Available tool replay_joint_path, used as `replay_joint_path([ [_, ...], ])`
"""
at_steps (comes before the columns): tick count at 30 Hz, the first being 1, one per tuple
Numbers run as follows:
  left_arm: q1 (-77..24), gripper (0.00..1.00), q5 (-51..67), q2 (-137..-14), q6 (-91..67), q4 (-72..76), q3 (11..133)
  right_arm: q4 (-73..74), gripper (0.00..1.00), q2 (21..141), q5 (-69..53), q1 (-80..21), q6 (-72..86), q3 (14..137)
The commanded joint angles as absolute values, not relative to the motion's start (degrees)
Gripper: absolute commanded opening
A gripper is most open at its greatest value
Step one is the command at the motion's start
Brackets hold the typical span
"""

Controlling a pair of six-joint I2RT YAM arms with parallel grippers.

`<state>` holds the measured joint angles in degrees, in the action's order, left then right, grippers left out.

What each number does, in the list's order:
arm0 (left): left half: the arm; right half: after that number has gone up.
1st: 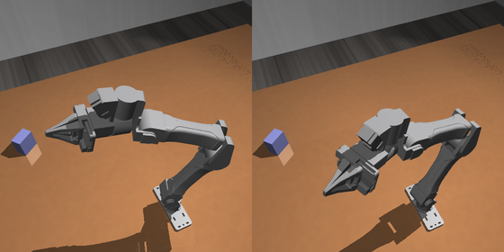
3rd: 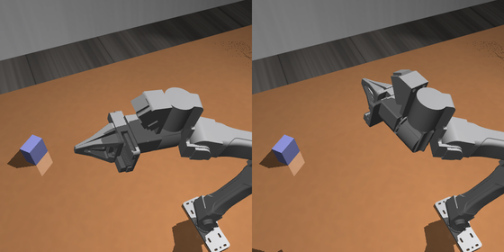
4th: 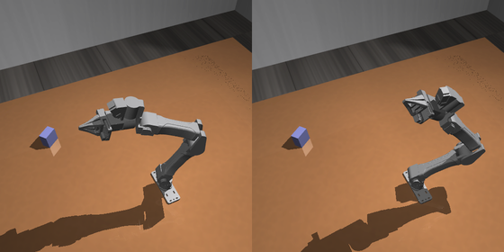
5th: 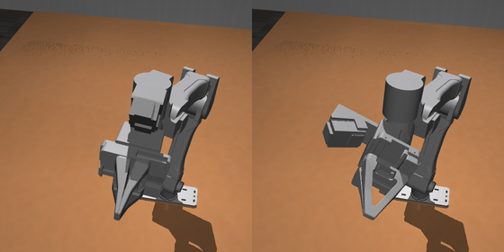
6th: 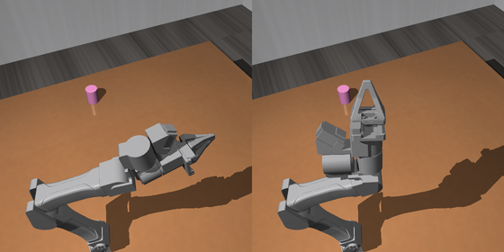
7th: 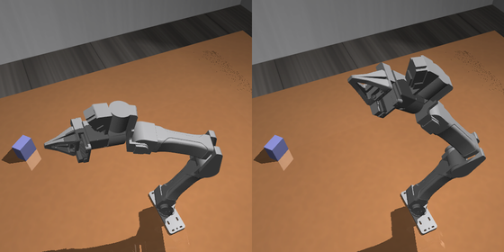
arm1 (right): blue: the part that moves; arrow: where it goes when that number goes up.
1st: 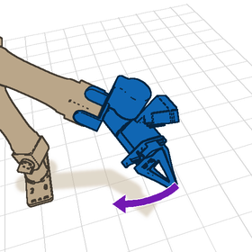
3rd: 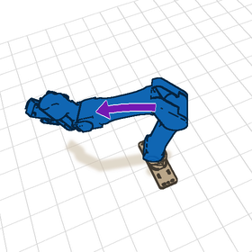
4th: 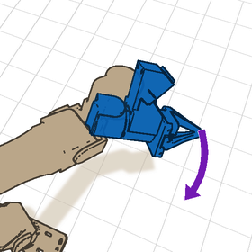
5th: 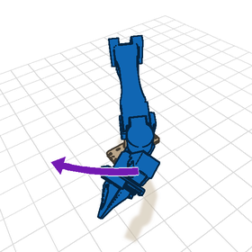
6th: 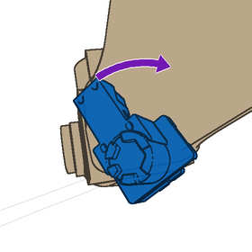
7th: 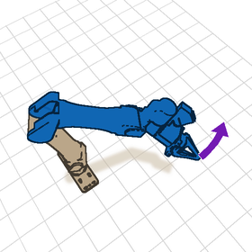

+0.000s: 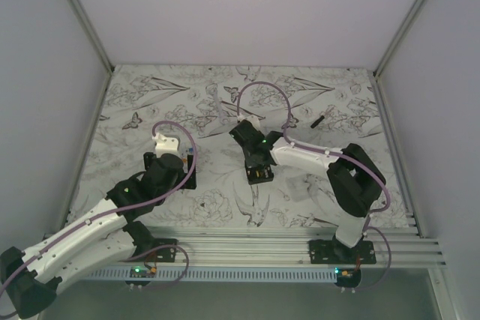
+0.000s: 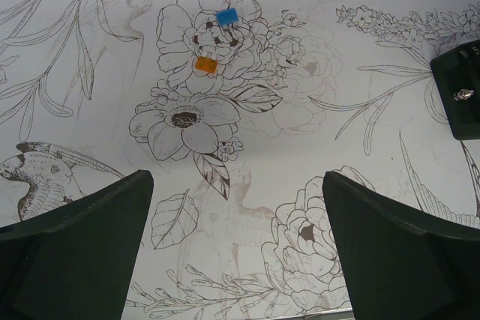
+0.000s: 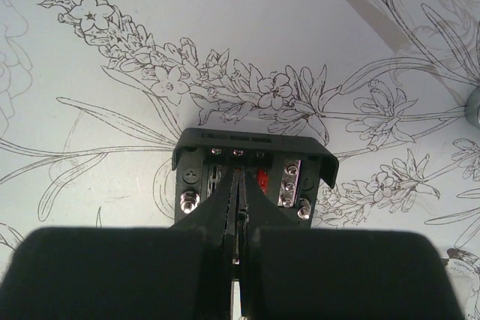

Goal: Snap on the fuse box
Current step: Install the fuse at the fuse box base.

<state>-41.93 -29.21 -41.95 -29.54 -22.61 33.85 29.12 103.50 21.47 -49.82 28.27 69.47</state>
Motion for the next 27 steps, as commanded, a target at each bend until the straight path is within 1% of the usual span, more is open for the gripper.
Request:
replay_joint_path([
  [1,-41.66,1.0,-29.44,-41.55,-29.79,-23.99,33.05,36.03,0.0,104.33,18.82,-48.88,28.2,66.62],
  [4,-41.67,1.0,-29.44,-41.47,-29.79,-23.97,33.05,35.27,0.0,103.53,18.04,-48.97,27.66,66.47],
  [11,-41.66,1.0,-29.53,-41.2,-29.88,-23.99,32.96,33.31,0.06,101.41,16.37,-49.14,26.67,67.02],
  [16,-41.66,1.0,-29.67,-40.93,-29.88,-23.99,32.87,33.26,0.07,100.8,16.09,-49.15,26.25,68.59],
  [17,-41.66,1.0,-29.75,-40.89,-29.85,-23.99,32.81,33.32,0.09,100.6,15.96,-49.13,26.23,68.93],
  [19,-41.66,1.0,-29.79,-40.84,-29.96,-23.99,32.78,33.58,0.16,100.04,15.74,-49.14,26.09,69.69],
  [22,-41.66,1.0,-29.84,-40.68,-29.97,-24.04,32.78,34.64,0.19,99.59,15.78,-49.26,25.76,70.81],
  [27,-41.66,1.0,-29.8,-40.58,-29.97,-23.95,32.7,35.82,0.21,99.92,15.9,-49.48,25.59,71.69],
])
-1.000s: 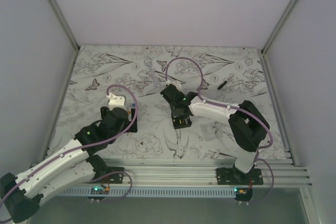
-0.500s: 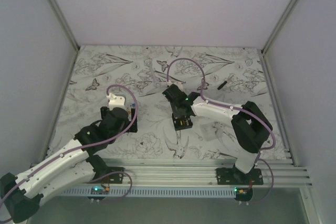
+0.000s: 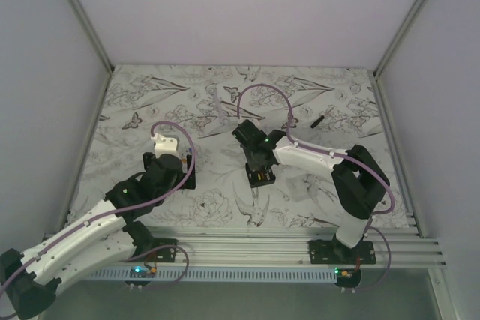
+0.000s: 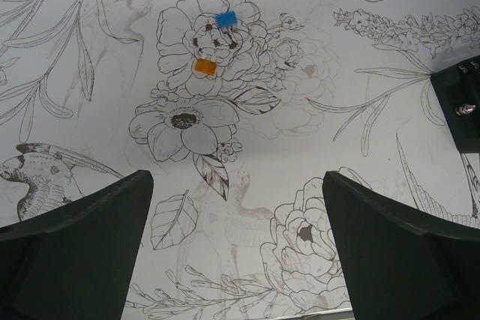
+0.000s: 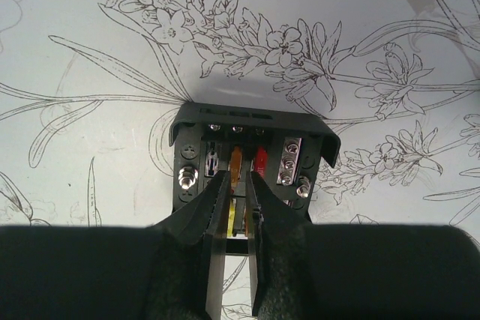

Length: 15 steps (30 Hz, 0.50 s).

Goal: Snap on the fuse box
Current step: Adjust the fuse box base at the center of the board.

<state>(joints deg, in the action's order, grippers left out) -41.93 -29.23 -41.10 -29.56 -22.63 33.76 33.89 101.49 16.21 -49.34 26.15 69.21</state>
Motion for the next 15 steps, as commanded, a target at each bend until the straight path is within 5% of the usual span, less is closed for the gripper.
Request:
replay_joint_path([
  [1,-41.66,1.0,-29.8,-40.55,-29.97,-23.94,32.7,35.85,0.21,100.15,15.98,-49.48,25.6,71.79],
  [15,-41.66,1.0,-29.53,-40.36,-29.97,-23.99,32.7,36.62,0.21,103.49,16.85,-49.44,25.58,73.77],
])
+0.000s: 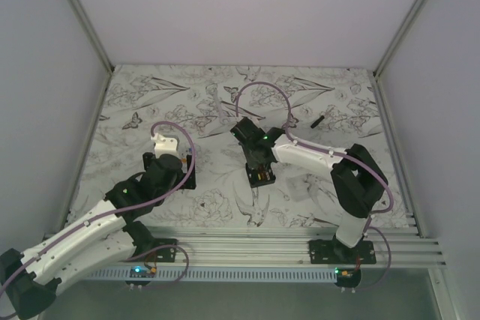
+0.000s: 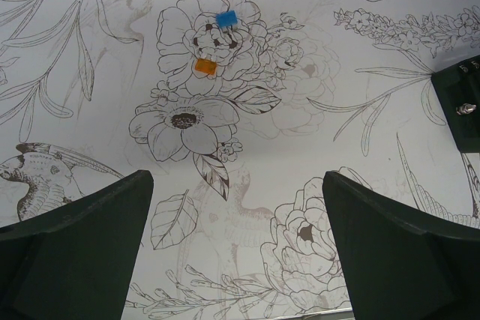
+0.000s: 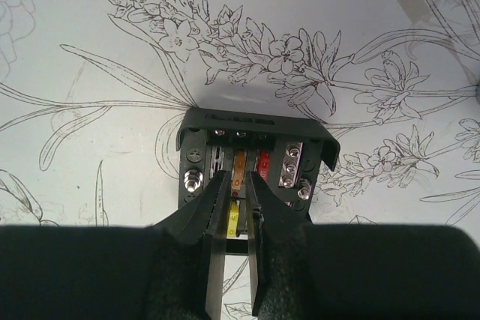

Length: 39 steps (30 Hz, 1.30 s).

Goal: Snap on the fuse box
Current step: Adjust the fuse box base at the center of the board.

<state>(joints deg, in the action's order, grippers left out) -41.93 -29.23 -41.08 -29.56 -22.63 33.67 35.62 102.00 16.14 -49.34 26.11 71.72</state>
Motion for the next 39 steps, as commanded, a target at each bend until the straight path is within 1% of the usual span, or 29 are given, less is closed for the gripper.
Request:
replay_joint_path([
  [1,-41.66,1.0,-29.53,-40.41,-29.97,-23.97,32.7,36.67,0.21,103.79,16.87,-49.43,25.62,73.81],
  [7,-41.67,1.0,-29.6,-40.41,-29.97,-23.99,32.7,37.33,0.2,104.85,17.64,-49.39,25.76,74.07],
  [10,-41.66,1.0,-29.62,-40.34,-29.97,-23.96,32.7,37.27,0.18,104.92,17.67,-49.39,25.71,74.09],
  [18,-41.7,1.0,-29.58,-40.36,-29.97,-23.97,32.69,37.29,0.0,105.03,16.64,-48.86,26.07,73.56],
  [31,-41.66,1.0,-29.54,-40.08,-29.97,-23.94,32.61,32.34,0.0,103.55,14.08,-45.96,24.37,63.79],
  [39,-41.66,1.0,-29.75,-40.13,-29.99,-23.99,32.61,30.2,0.0,105.24,13.55,-45.21,22.89,60.18],
])
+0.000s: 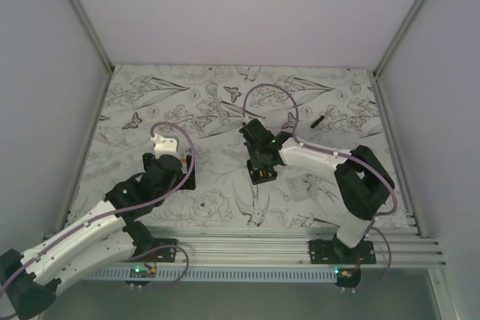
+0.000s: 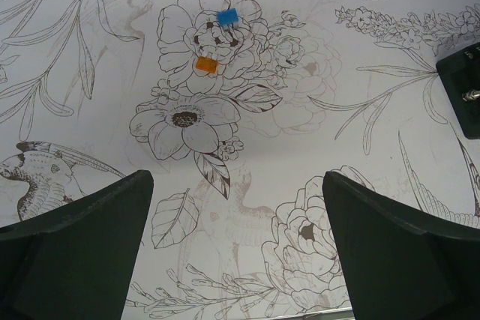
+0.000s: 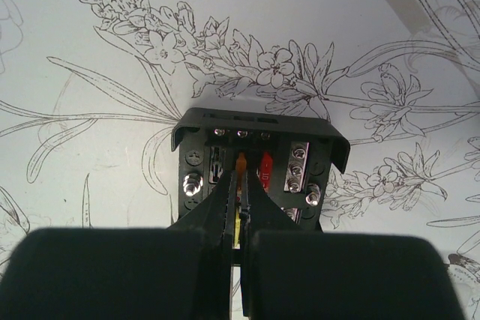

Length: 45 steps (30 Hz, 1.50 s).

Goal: Snap on the fuse box
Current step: Adjust the fuse box base at the center of the board.

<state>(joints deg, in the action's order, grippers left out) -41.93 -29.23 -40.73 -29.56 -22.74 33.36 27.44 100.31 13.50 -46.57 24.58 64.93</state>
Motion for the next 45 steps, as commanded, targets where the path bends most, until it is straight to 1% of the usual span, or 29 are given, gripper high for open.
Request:
replay_joint_path([
  [1,-41.7,1.0,-29.79,-40.11,-29.96,-23.99,32.61,30.07,0.0,105.14,13.56,-45.02,22.73,59.54],
  [6,-41.66,1.0,-29.78,-40.08,-29.97,-23.98,32.61,31.27,0.0,104.95,14.4,-44.04,20.76,58.62],
  [19,-41.67,1.0,-29.67,-40.57,-29.97,-23.99,32.7,39.08,0.0,109.84,15.02,-44.0,18.76,62.96],
  [26,-41.66,1.0,-29.53,-40.13,-30.06,-23.98,32.61,41.38,0.0,115.05,14.51,-43.71,16.73,67.55],
  [32,-41.68,1.0,-29.17,-40.07,-30.06,-23.99,32.61,42.12,0.0,117.25,13.5,-43.17,16.11,67.67],
  [35,-41.66,1.0,-29.01,-39.88,-30.01,-23.99,32.63,42.89,0.0,116.87,12.57,-43.45,16.24,67.88],
  [40,-41.66,1.0,-28.83,-39.45,-30.11,-24.04,32.61,44.31,0.0,113.13,8.96,-46.72,16.65,68.69],
  [45,-41.67,1.0,-28.59,-38.93,-30.15,-24.08,32.52,46.0,0.0,112.11,7.61,-49.11,17.81,69.64],
])
